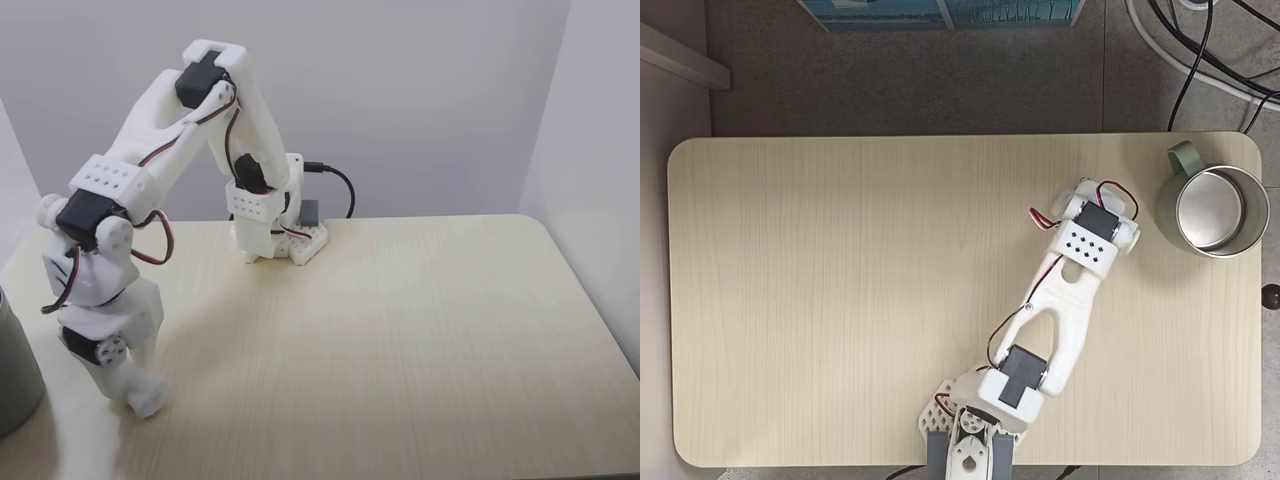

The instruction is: Grasp a dressing and put it in the cup.

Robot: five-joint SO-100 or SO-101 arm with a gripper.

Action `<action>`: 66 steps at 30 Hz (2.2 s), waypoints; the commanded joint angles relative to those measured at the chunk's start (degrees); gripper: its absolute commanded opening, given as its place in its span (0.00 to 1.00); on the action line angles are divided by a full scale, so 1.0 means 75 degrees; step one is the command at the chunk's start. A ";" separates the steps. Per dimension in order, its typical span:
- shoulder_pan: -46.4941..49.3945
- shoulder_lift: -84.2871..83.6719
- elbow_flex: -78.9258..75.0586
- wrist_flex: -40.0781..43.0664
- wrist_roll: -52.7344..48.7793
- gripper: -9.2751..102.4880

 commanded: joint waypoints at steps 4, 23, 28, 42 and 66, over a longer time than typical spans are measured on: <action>-0.0047 -0.0492 0.0293 0.0305 -0.0012 0.08; 0.0457 -0.3352 0.1734 0.2543 -0.0176 0.08; 0.0879 -0.3422 0.3023 0.3281 -0.0340 0.08; 0.2156 -0.0270 0.7441 0.4242 -0.0891 0.08; 0.2977 0.3832 1.2902 0.5484 -0.1066 0.11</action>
